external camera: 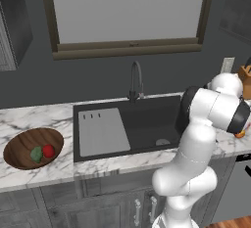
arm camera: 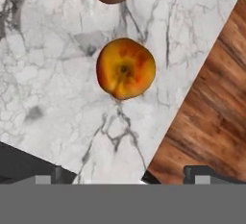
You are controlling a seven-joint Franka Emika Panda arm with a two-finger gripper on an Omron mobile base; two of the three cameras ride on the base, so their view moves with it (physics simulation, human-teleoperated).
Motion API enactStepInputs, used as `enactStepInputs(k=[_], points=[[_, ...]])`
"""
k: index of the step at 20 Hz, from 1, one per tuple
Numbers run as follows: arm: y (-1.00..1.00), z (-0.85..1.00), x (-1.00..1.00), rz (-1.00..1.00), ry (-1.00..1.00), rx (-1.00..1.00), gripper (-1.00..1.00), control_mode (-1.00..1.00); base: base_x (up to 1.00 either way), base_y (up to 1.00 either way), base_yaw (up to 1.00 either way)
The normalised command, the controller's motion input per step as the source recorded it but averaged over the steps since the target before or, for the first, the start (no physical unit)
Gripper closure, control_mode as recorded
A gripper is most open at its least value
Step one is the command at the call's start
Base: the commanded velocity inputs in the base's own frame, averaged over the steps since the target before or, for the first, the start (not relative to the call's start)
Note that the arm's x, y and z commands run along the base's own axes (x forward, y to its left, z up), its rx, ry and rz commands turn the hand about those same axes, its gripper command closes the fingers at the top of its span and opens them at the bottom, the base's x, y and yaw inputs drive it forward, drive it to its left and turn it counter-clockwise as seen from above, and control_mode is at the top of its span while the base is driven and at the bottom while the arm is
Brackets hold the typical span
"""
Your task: There is a mixed pile of frozen fruits and vegetables on the counter. Locate all the frozen vegetables and place the items in a bowl on the counter. Take all the frozen fruits and defrost them in a running sink.
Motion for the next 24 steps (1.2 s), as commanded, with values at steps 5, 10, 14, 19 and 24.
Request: enactStepInputs(k=[5, 10, 14, 19, 24], points=[[-0.42, -0.14, 0.26, 0.0, 0.15, 0.03, -1.0, -1.0, 0.0, 0.0, 0.0], [-0.38, -0.14, 0.27, 0.0, 0.14, 0.08, -1.0, -1.0, 0.0, 0.0, 0.0], [-0.39, -0.16, 0.27, 0.0, 0.11, 0.1, -1.0, -1.0, 0.0, 0.0, 0.0], [-0.39, -0.21, 0.2, 0.01, 0.07, 0.1, -1.0, -1.0, 0.0, 0.0, 0.0], [-0.07, -0.18, -0.12, 0.0, 0.04, 0.03, -1.0, -1.0, 0.0, 0.0, 0.0]])
